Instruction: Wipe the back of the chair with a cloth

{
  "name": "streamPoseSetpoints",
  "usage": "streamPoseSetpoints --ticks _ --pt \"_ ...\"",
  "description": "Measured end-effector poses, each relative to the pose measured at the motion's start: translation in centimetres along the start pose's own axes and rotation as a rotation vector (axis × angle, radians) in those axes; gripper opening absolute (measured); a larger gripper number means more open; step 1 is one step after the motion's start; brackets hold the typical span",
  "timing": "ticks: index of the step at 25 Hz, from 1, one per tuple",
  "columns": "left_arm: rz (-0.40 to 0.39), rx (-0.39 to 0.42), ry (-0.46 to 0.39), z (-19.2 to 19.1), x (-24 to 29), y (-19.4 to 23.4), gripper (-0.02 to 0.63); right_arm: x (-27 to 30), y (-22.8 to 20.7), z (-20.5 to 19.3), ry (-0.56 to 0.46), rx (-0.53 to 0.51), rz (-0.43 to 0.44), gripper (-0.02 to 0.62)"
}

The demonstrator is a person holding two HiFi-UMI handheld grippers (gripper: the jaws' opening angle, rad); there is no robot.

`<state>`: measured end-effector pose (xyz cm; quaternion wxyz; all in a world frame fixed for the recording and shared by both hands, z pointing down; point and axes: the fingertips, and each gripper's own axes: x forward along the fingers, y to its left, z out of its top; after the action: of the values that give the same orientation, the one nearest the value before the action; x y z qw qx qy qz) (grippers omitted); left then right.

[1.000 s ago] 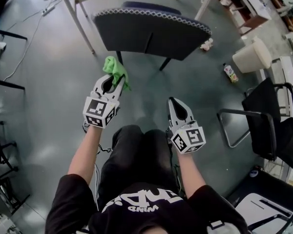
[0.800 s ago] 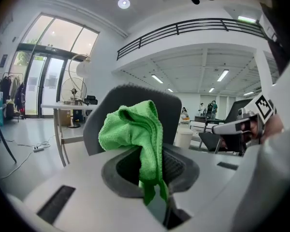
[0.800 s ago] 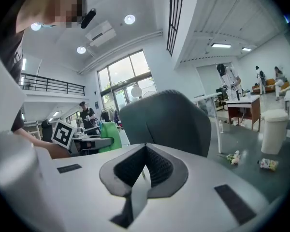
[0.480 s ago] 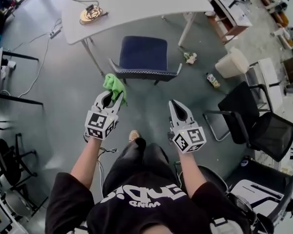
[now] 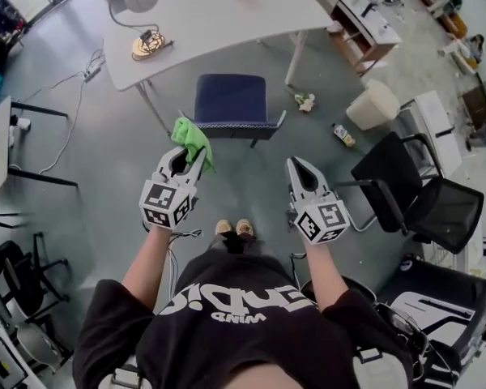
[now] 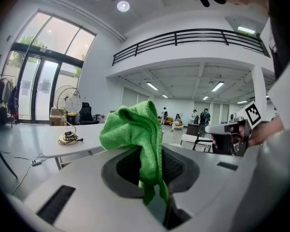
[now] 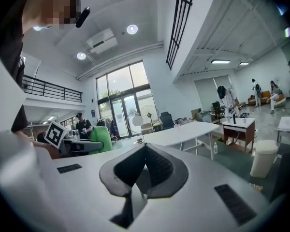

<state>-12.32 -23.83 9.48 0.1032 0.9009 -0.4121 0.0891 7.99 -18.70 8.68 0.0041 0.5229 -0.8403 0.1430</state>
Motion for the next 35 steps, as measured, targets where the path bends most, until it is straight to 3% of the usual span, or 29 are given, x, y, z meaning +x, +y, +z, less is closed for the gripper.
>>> streamPoseSetpoints --ticks 9,22,35 --pt "0.028 -0.006 -0.042 1.7 -3.2 -2.3 0.064 -3.2 -0.9 0.3 -0.048 0.032 -0.020 -0.003" --pt "0.100 -0.008 -0.104 -1.0 -5.0 -2.4 0.064 -2.7 0.2 -1.7 -0.060 -0.038 0.010 -0.003" --pt "0.076 -0.006 -0.121 -0.6 -4.8 -4.2 0.064 -2.7 0.7 -2.1 -0.063 -0.048 0.018 -0.003"
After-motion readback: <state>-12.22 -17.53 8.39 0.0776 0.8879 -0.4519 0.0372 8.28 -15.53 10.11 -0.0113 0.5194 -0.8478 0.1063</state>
